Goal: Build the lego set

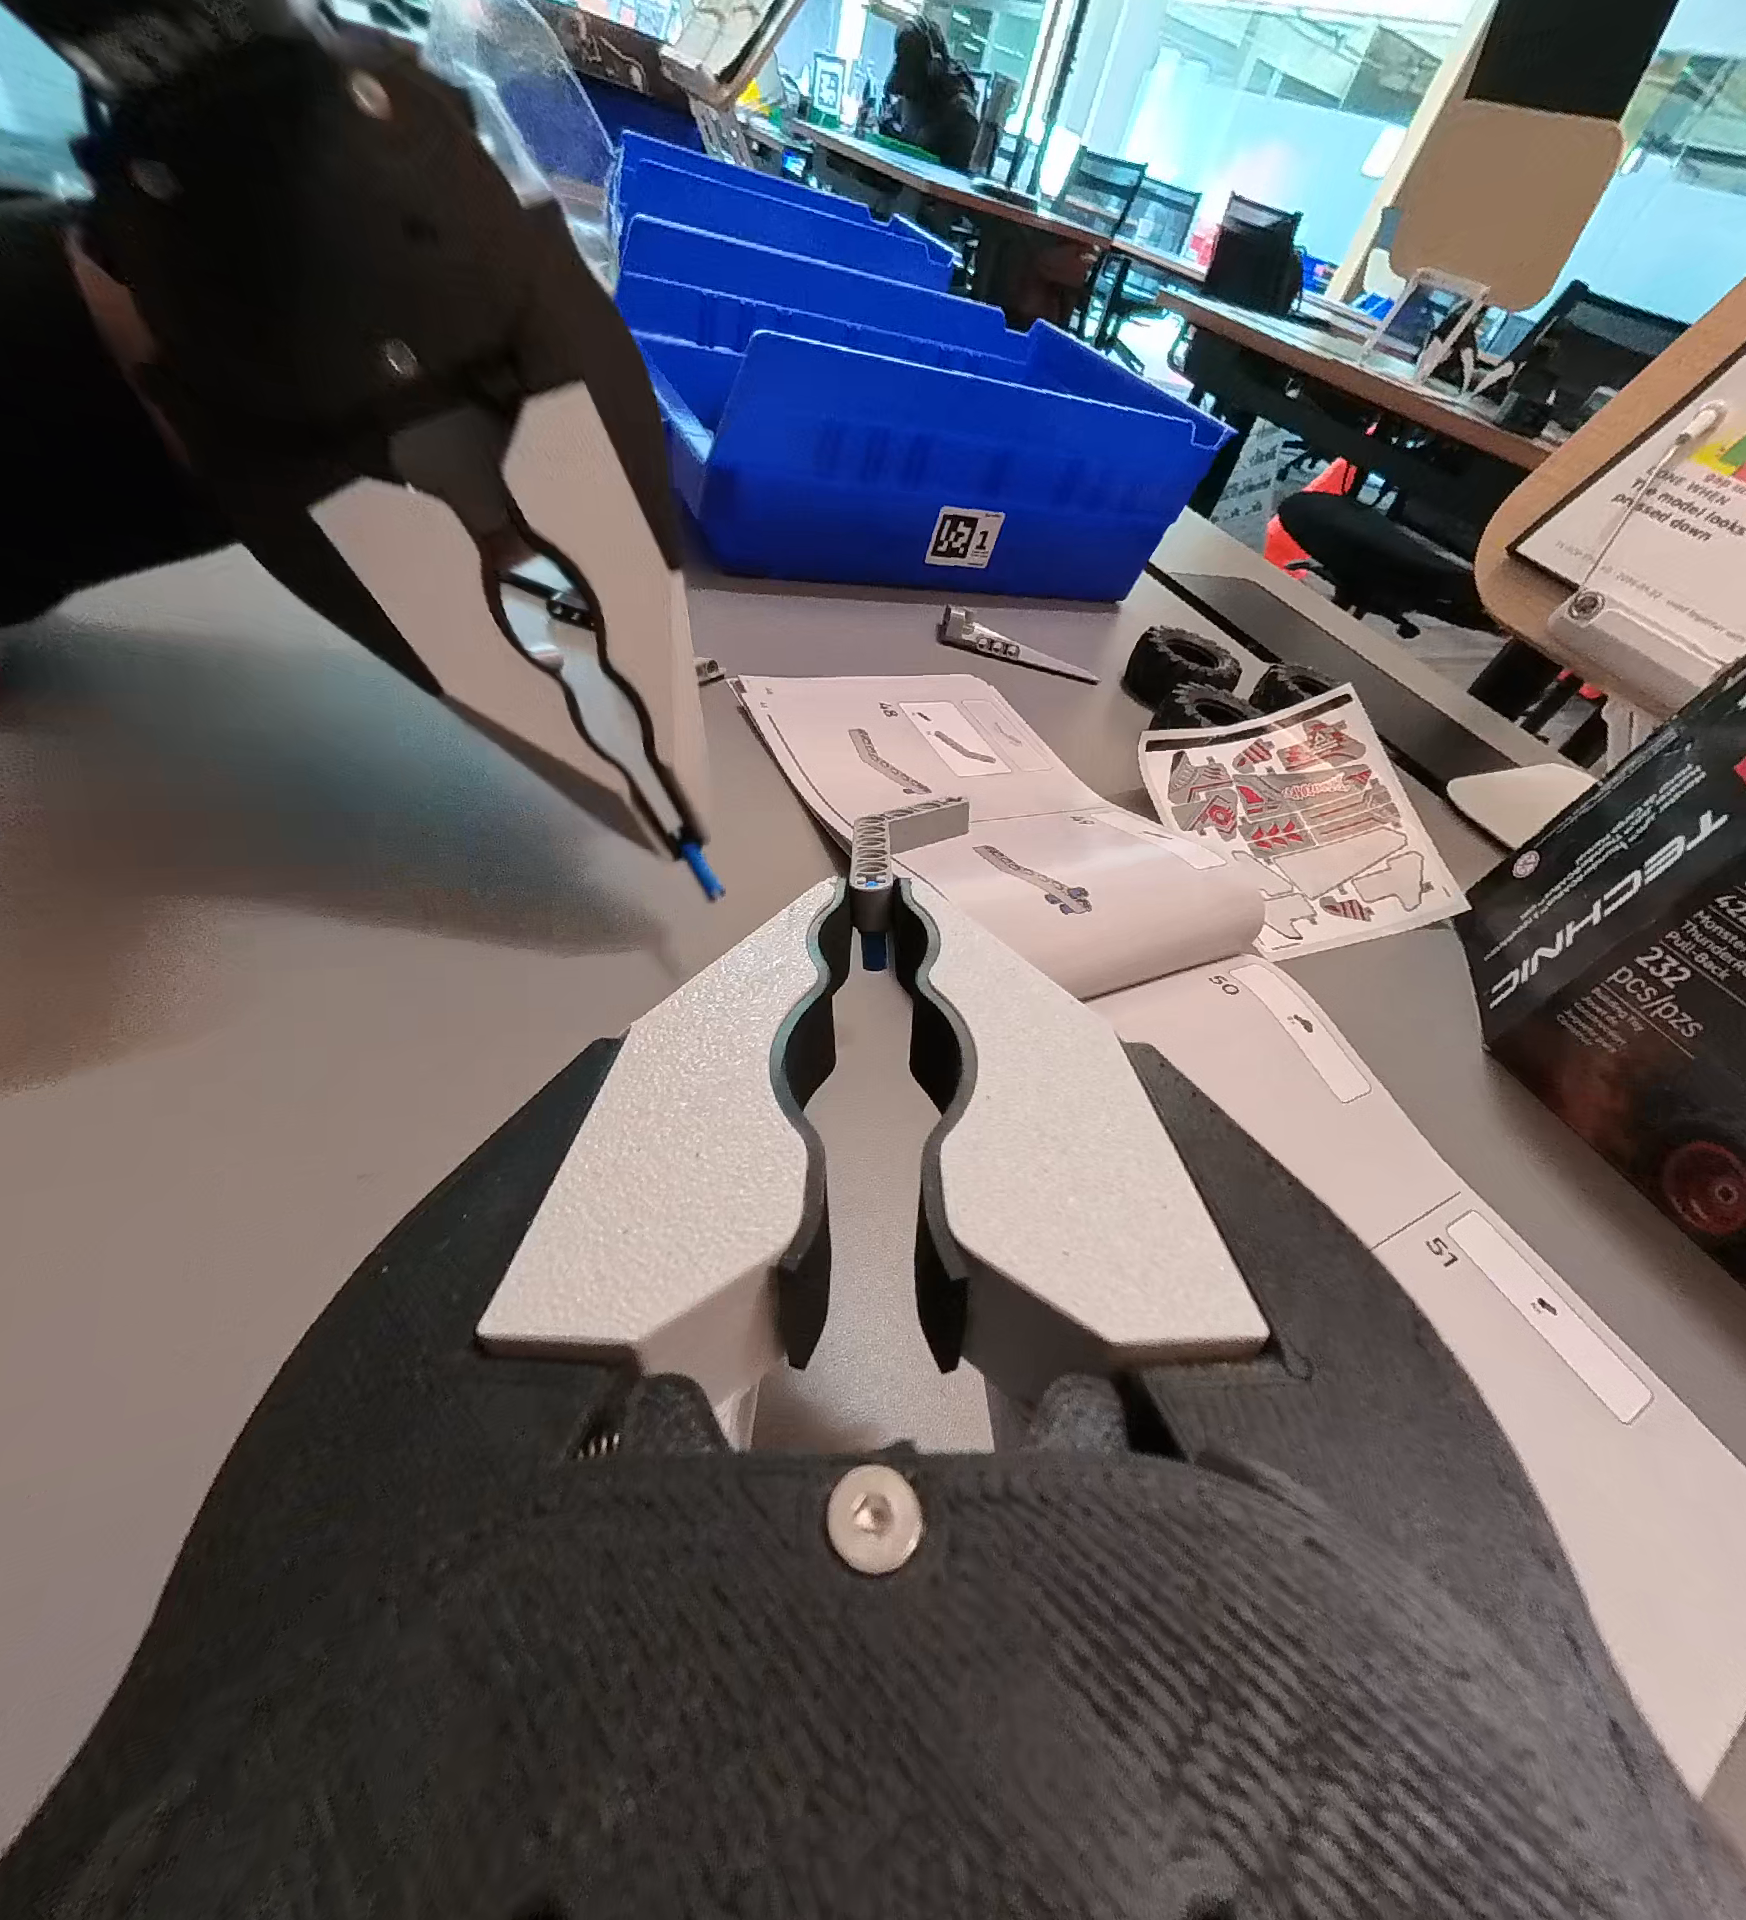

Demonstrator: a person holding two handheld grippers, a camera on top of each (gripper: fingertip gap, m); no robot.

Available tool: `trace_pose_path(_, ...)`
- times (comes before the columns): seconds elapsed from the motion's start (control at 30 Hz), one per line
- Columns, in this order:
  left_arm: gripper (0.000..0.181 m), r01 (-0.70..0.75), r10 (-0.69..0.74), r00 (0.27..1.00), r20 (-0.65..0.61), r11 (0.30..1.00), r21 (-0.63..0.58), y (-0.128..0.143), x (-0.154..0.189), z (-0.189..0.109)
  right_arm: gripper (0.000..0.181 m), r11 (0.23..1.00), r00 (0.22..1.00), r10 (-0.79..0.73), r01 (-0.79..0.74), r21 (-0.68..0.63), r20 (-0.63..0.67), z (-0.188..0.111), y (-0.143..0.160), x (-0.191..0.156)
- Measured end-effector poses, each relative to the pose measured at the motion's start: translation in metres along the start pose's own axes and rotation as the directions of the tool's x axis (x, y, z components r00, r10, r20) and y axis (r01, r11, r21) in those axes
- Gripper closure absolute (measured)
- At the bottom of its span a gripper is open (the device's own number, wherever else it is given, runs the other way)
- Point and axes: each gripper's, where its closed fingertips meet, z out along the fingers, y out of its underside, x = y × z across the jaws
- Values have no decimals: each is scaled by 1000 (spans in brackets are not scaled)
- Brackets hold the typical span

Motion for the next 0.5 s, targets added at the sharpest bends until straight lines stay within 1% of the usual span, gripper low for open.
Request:
trace_pose_path(0.1,179,-145,146,978,148,989,-21,-20,-17,-17,176,1000,998,24,-23,-10,55,1,1,-4)
trace_pose_path(0.17,179,-269,278,934,224,961,-70,-32,-25,-25,176,998,992,47,-43,-41,115,4,5,-10)
trace_pose_path(0.2,179,-345,360,902,238,933,-102,-39,-26,-27,176,997,990,60,-53,-57,130,5,7,-11)
trace_pose_path(0.27,179,-492,523,819,236,852,-181,-51,-28,-29,176,995,986,77,-67,-73,145,6,9,-11)
trace_pose_path(0.37,179,-696,734,657,172,678,-237,-73,-24,-27,176,995,983,96,-93,-30,155,2,3,-10)
trace_pose_path(0.43,179,-785,833,537,132,551,-285,-82,-27,-25,175,992,978,122,-125,6,170,-2,-2,-8)
trace_pose_path(0.5,180,-829,883,459,96,464,-313,-89,-32,-26,175,986,973,150,-161,46,176,-7,-7,-4)
